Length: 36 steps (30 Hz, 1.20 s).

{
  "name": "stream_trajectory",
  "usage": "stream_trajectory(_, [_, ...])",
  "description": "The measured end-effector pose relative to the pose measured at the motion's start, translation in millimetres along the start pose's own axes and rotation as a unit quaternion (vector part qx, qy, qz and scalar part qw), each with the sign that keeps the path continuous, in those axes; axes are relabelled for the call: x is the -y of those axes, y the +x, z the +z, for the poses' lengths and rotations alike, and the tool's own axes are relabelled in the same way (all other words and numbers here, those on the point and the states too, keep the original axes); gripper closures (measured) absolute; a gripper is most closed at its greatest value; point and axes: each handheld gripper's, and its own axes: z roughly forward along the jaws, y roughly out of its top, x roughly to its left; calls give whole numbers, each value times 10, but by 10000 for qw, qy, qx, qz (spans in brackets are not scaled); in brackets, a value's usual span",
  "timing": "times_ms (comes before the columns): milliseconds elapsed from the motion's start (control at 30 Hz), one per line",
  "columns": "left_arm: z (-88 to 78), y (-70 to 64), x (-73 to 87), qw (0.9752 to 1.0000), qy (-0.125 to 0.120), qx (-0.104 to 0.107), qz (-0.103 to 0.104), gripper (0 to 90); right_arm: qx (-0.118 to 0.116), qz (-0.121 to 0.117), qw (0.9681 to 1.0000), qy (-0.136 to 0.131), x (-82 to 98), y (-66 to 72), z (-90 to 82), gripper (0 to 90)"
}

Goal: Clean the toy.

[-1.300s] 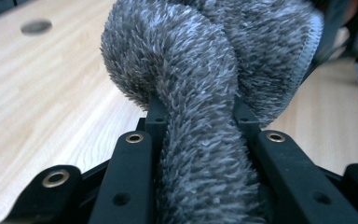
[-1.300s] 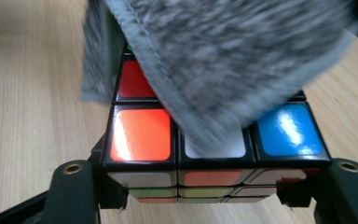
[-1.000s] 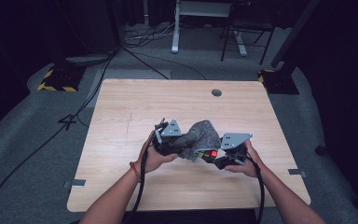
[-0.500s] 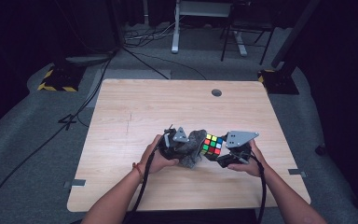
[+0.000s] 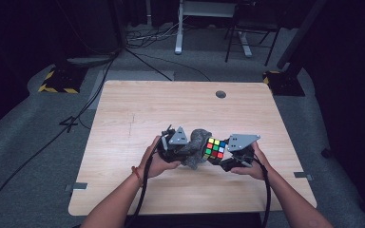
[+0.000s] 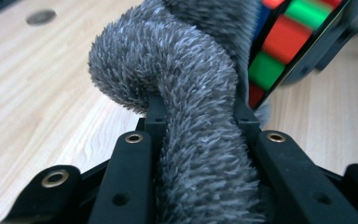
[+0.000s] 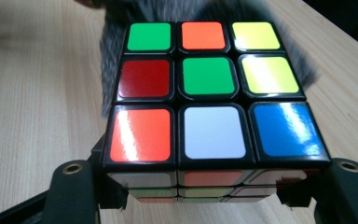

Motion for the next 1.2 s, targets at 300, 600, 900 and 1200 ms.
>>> stream_trajectory(300, [127,50,98,9993,314,-162,-136,685,23,-50,10000,-60,-13,9,-6,338])
stream_trajectory(600, [389,-50,143,9980,490,366,-159,682,-62,-68,9997,-228,-43,25,-25,338])
stream_trajectory(900, [343,-6,160,9966,125,700,-420,682,-113,-35,9996,-266,0,7,-32,336])
stream_trajectory(1200, [315,-9,140,9975,144,594,-343,684,-70,-152,9997,178,-12,3,-3,334])
